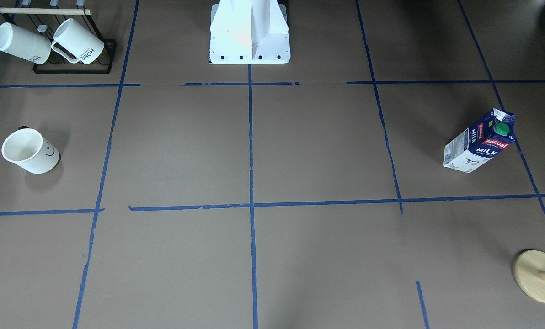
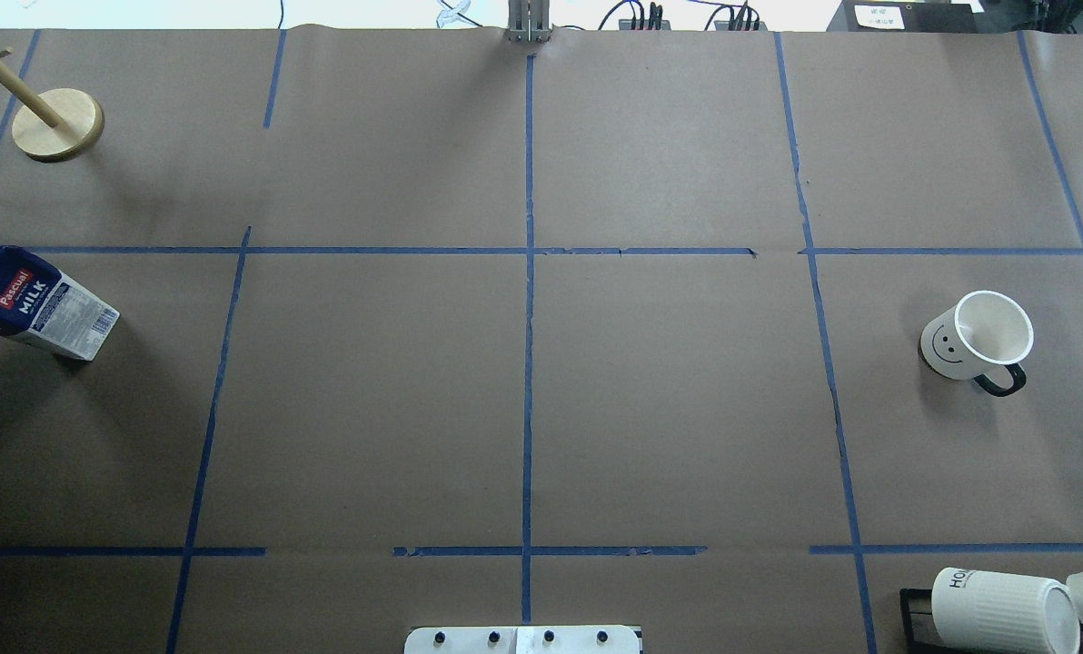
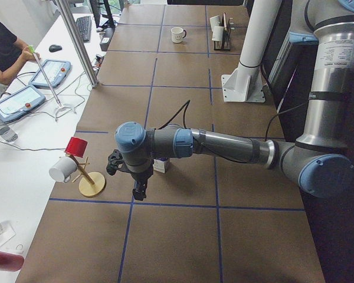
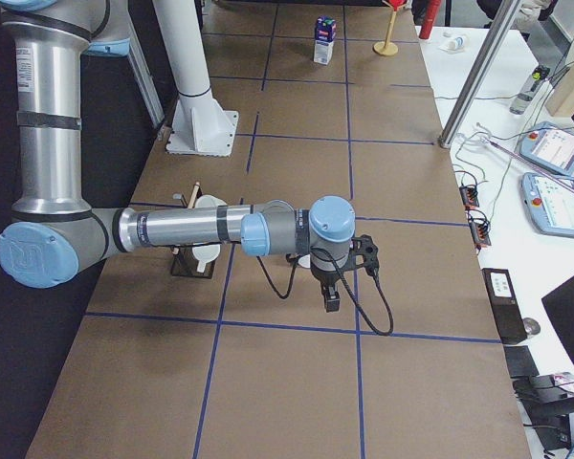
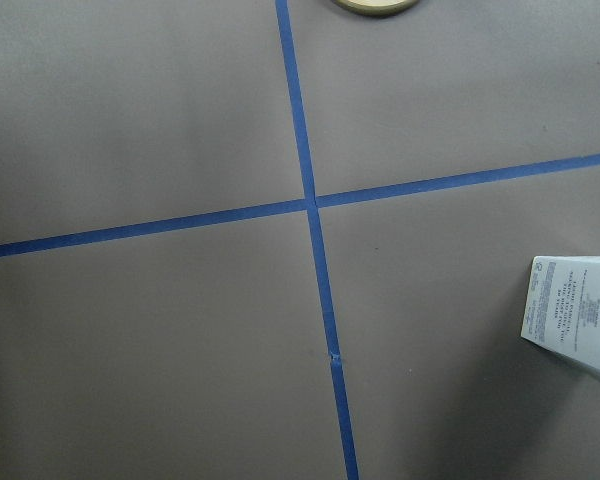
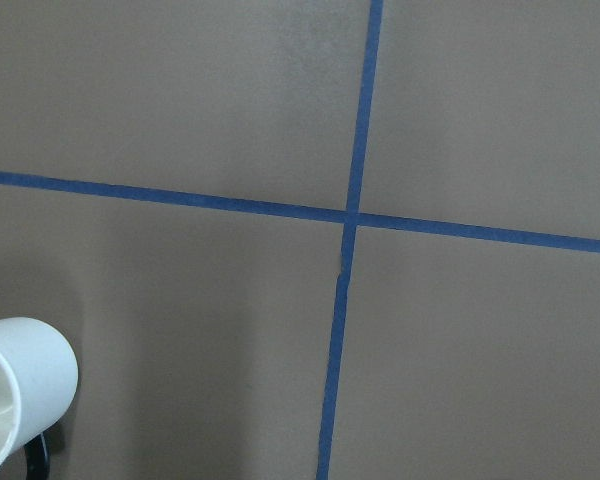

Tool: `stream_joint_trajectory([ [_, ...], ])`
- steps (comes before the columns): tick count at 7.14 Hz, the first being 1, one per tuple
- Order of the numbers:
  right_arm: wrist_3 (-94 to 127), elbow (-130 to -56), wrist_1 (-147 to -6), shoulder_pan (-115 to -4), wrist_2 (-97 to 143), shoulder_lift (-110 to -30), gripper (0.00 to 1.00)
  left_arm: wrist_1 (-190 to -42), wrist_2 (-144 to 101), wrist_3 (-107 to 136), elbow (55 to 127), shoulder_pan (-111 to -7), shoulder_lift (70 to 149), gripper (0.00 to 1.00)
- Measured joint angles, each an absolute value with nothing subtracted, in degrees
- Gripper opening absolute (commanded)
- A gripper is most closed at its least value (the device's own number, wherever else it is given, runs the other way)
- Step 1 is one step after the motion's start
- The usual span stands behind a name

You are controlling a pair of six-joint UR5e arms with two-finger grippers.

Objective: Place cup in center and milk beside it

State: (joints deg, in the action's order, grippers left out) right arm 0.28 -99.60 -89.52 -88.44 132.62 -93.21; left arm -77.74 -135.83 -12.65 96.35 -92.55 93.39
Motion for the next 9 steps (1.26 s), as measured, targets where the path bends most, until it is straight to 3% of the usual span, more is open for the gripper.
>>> stream_joint_trajectory([
  [7, 1.0, -99.7, -88.5, -88.3, 132.9, -93.8, 1.00, -77.9, -135.9, -10.3, 96.9, -91.8, 93.5, 1.00],
  [9, 1.2, -99.9, -82.3, -86.1, 133.8, -96.6, 1.00, -78.5, -136.8, -10.7, 95.3, -91.7, 93.2, 1.00],
])
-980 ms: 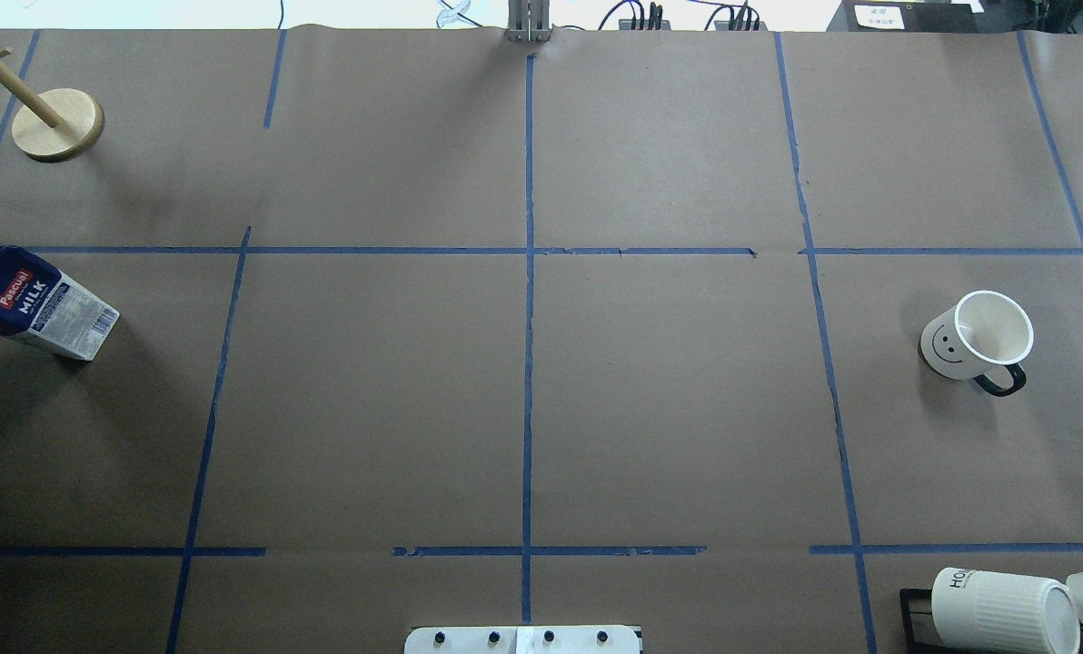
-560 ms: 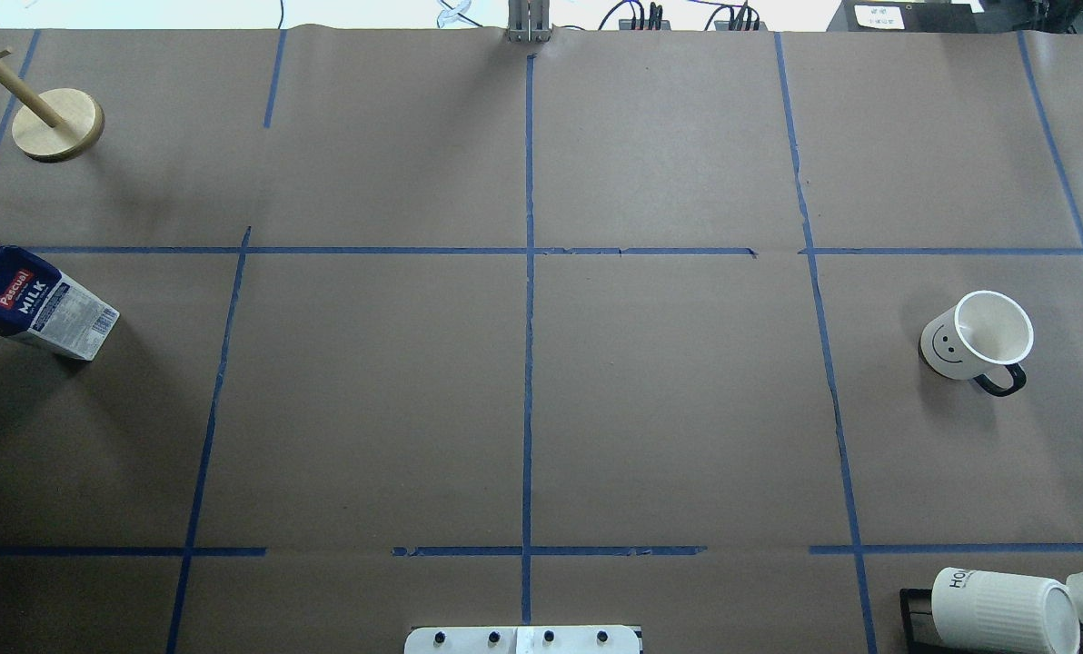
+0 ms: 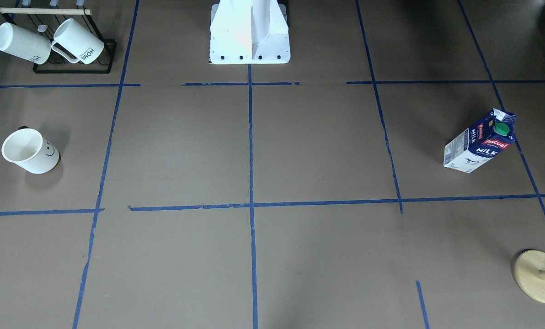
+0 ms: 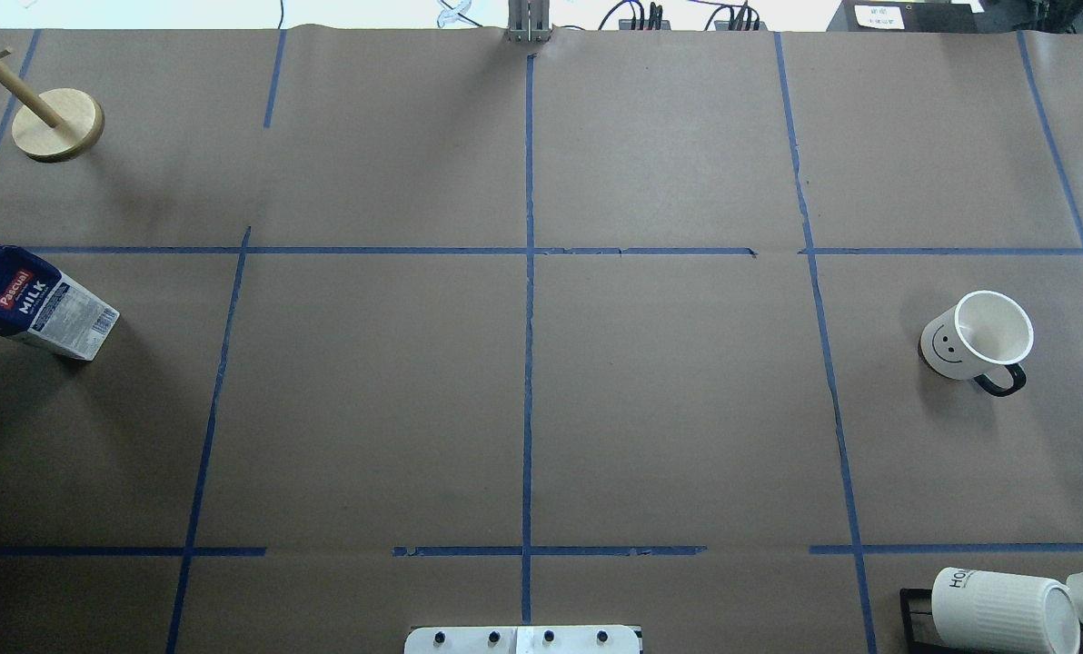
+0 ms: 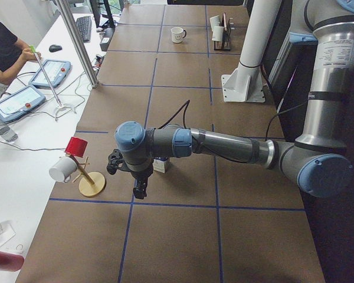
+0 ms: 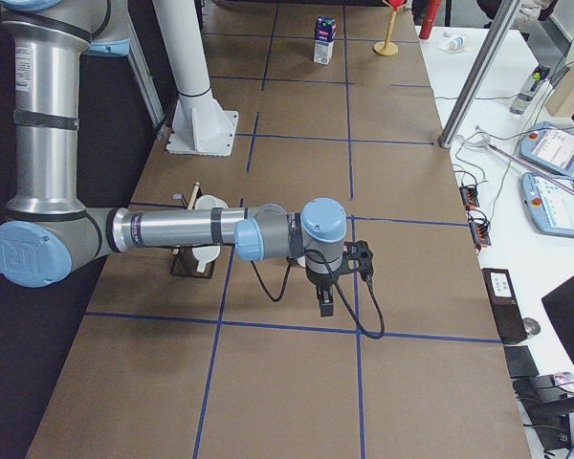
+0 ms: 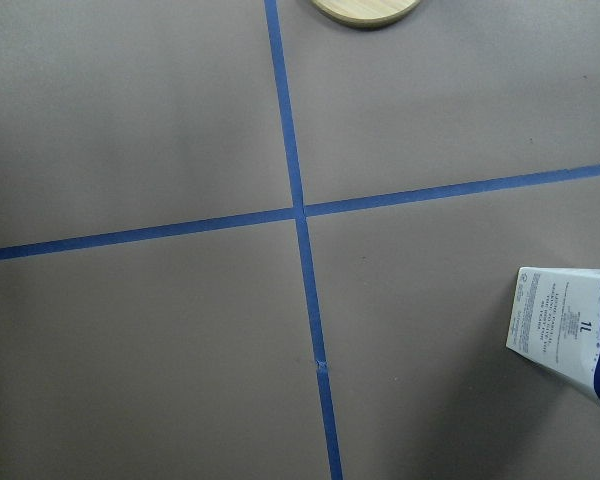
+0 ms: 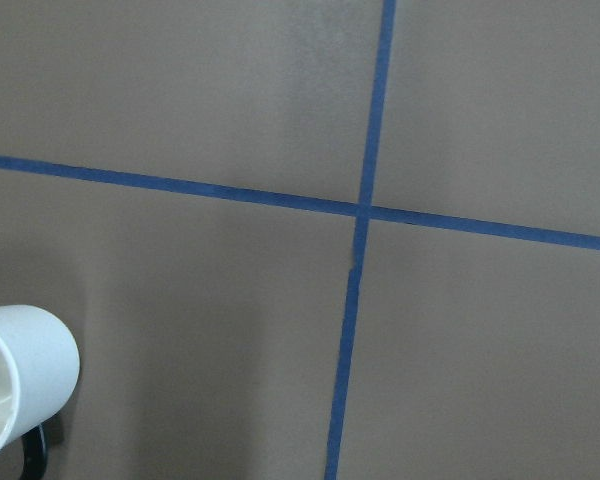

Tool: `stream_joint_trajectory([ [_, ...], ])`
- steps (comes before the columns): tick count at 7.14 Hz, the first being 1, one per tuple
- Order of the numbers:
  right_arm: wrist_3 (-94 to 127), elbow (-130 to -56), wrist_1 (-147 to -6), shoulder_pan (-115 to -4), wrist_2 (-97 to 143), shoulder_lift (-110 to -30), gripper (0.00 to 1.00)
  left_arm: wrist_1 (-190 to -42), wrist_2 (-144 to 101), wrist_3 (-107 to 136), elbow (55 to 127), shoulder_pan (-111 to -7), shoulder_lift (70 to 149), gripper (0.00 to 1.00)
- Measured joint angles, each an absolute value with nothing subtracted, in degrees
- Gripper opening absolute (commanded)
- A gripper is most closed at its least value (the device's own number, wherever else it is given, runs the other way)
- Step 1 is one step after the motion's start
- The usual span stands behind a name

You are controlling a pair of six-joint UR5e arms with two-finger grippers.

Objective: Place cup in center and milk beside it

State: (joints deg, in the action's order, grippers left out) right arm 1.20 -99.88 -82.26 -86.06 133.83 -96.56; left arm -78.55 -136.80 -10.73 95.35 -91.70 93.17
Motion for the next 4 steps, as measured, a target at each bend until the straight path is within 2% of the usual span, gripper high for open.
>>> stream_joint_trajectory([
  [2, 7.6, -100.2, -71.2, -79.8, 135.5, -100.0, 1.00, -79.9, -138.5, -10.9, 94.9, -91.6, 92.5, 1.00],
  [4, 22.1, -102.7, -67.0, -72.9, 134.7, -100.8, 0.99, -84.0, -138.8, -10.9, 94.8, -91.6, 91.3, 1.00],
])
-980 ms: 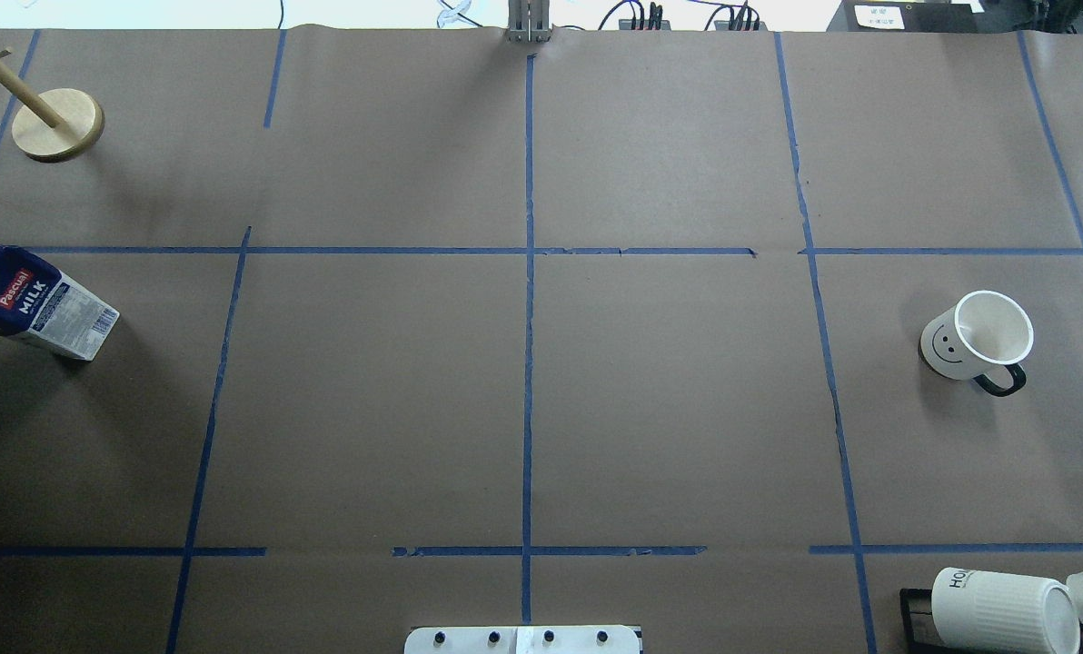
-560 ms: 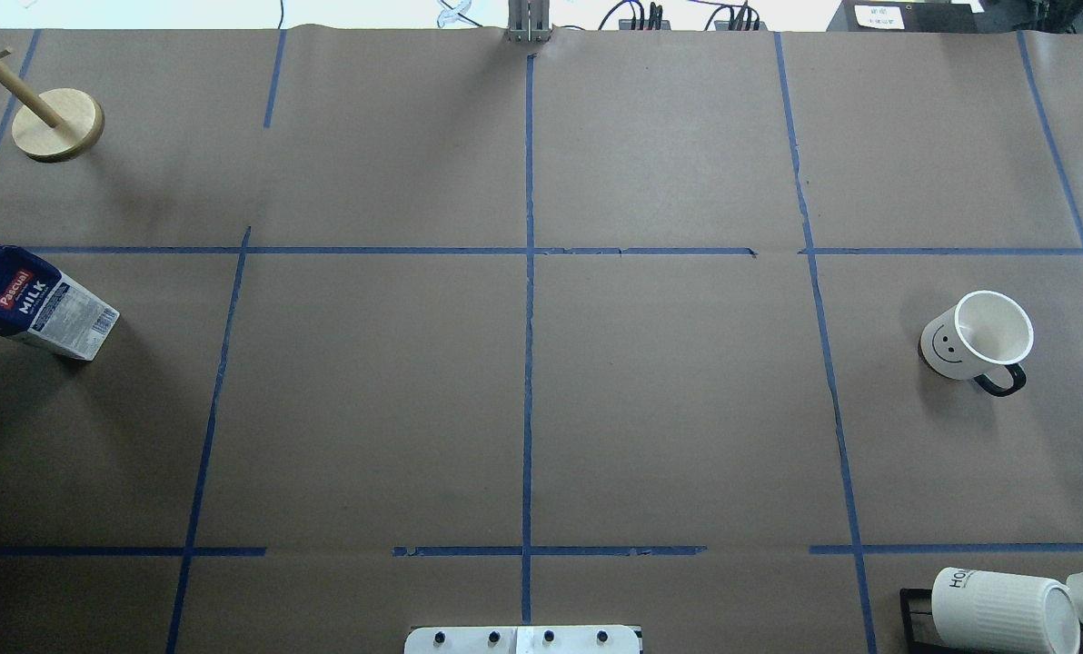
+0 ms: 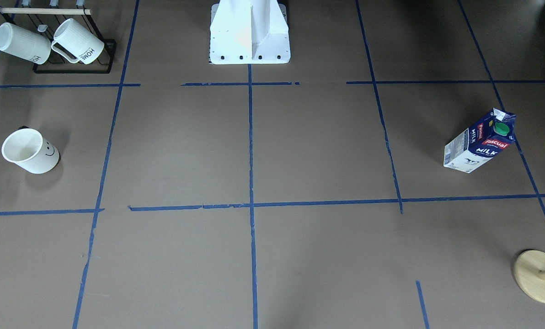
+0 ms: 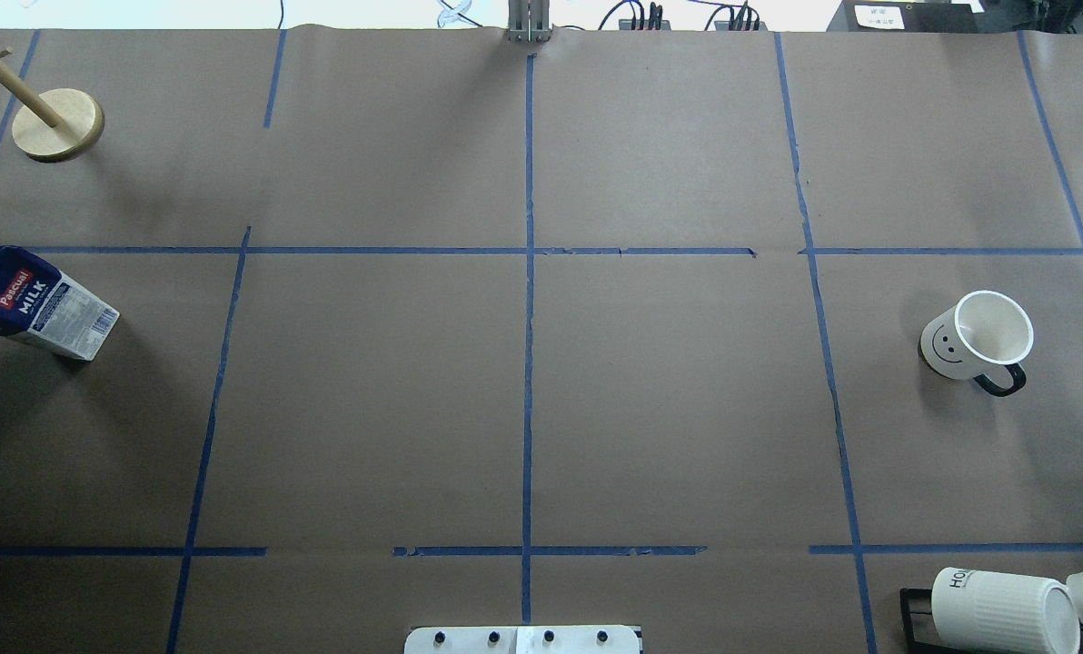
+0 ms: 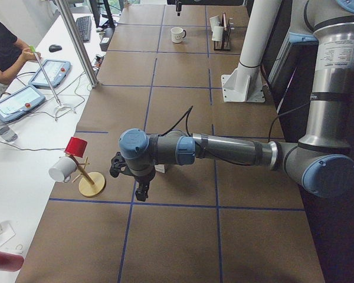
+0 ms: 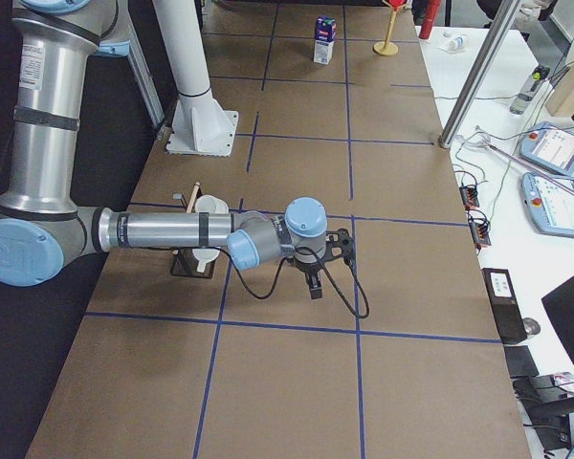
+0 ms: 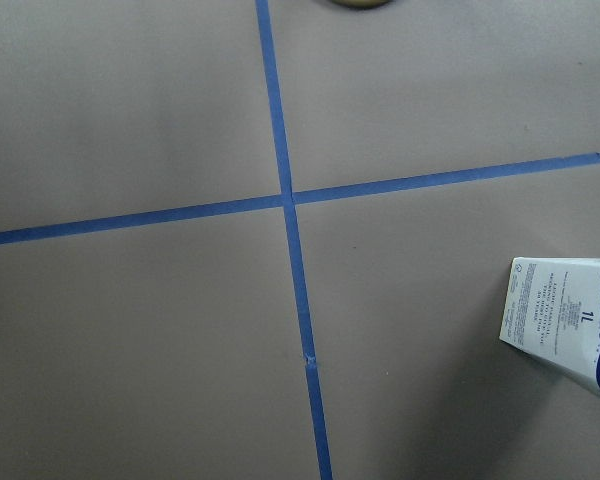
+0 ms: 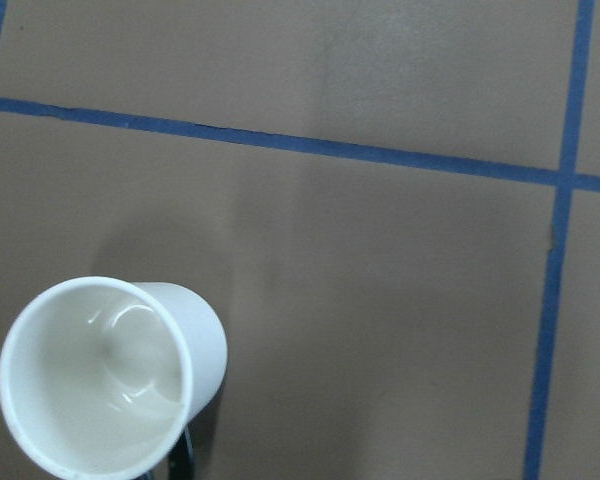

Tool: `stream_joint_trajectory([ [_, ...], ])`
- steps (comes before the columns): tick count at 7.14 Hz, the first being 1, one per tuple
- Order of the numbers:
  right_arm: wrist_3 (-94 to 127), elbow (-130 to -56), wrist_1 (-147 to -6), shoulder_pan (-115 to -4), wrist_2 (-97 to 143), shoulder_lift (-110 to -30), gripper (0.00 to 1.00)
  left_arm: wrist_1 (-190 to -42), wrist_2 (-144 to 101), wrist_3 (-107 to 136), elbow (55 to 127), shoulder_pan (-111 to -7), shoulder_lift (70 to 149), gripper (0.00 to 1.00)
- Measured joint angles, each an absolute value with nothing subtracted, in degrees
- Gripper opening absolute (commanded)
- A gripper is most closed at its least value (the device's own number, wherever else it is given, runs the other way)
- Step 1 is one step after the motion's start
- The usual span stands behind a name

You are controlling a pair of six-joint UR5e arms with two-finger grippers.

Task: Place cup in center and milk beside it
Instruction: 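Lower the right gripper onto the white mug and grasp its rim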

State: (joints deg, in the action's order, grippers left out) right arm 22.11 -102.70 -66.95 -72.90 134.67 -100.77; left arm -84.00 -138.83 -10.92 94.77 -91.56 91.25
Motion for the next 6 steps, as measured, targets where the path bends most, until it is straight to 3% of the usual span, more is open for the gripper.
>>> stream_joint_trajectory([
  [5, 39.8, -104.2, -66.0, -60.3, 127.0, -99.8, 0.92, -86.8, -138.9, -10.8, 94.7, -91.5, 90.5, 1.00],
  [6, 40.1, -102.7, -66.0, -59.7, 126.0, -98.6, 0.81, -86.8, -138.9, -10.9, 94.7, -91.5, 90.5, 1.00],
])
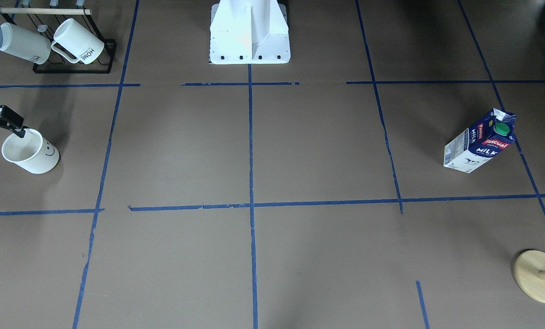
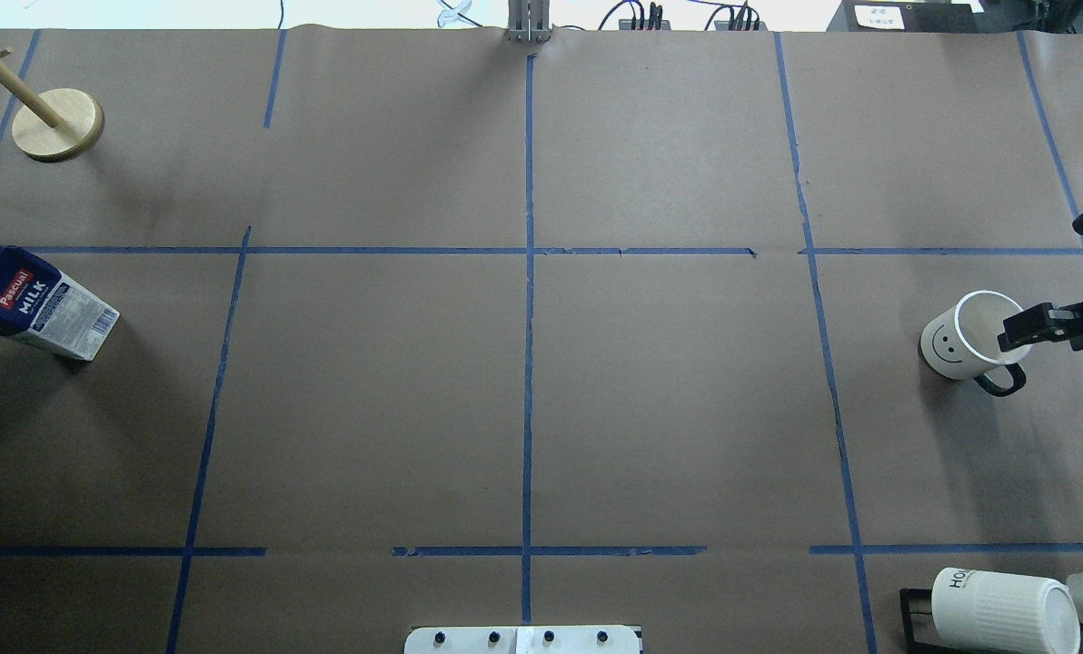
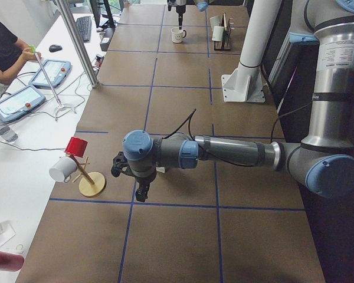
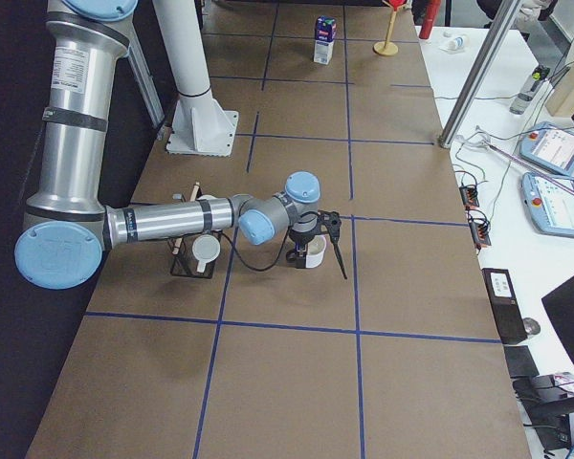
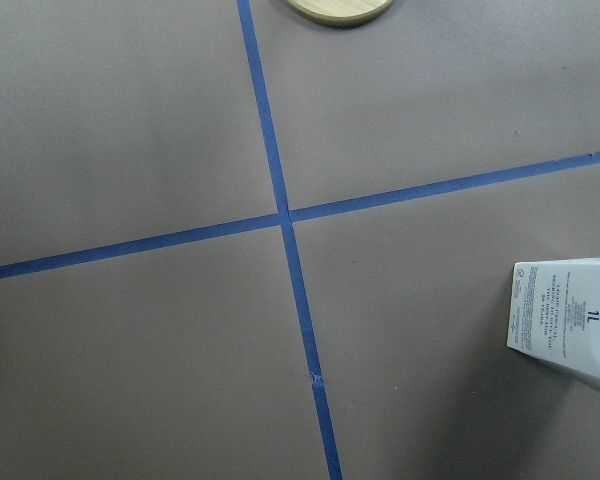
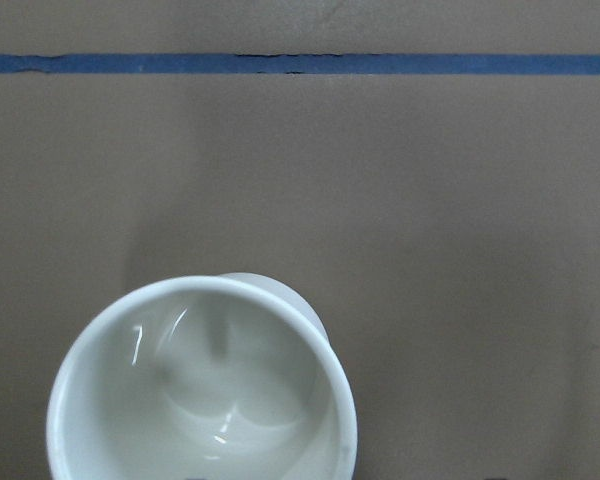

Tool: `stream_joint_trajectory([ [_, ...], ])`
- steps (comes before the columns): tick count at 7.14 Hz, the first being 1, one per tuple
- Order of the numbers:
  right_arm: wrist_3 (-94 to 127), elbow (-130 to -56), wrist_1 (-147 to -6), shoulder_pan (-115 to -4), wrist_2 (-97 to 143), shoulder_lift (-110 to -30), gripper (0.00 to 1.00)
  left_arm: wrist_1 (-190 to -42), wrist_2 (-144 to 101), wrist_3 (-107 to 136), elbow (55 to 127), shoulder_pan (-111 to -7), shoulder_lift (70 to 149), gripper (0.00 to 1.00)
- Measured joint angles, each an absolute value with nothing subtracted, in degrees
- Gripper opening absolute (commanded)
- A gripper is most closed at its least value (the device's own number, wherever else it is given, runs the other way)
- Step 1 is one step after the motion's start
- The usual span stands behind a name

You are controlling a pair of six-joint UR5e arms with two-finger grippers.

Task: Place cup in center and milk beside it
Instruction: 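Lower the right gripper onto the white mug and grasp its rim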

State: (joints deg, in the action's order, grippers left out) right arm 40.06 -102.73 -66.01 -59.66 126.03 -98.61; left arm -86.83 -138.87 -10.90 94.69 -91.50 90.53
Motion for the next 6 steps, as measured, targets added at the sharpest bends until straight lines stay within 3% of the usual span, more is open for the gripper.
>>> stream_joint_trajectory([
  [1, 40.1, -100.9, -66.0, -59.4, 125.6, -97.0, 0.36, -86.8, -138.9, -11.0, 94.7, -91.5, 90.5, 1.00],
  [2, 40.1, -99.5, -66.0, -59.4, 125.5, -95.9, 0.03, -86.8, -138.9, -11.0, 94.8, -91.5, 90.5, 1.00],
  [6, 39.5, -100.5, -66.3, -58.9, 125.5, -95.0, 0.00, -86.9, -139.3, -11.0, 95.0, -91.6, 90.3, 1.00],
])
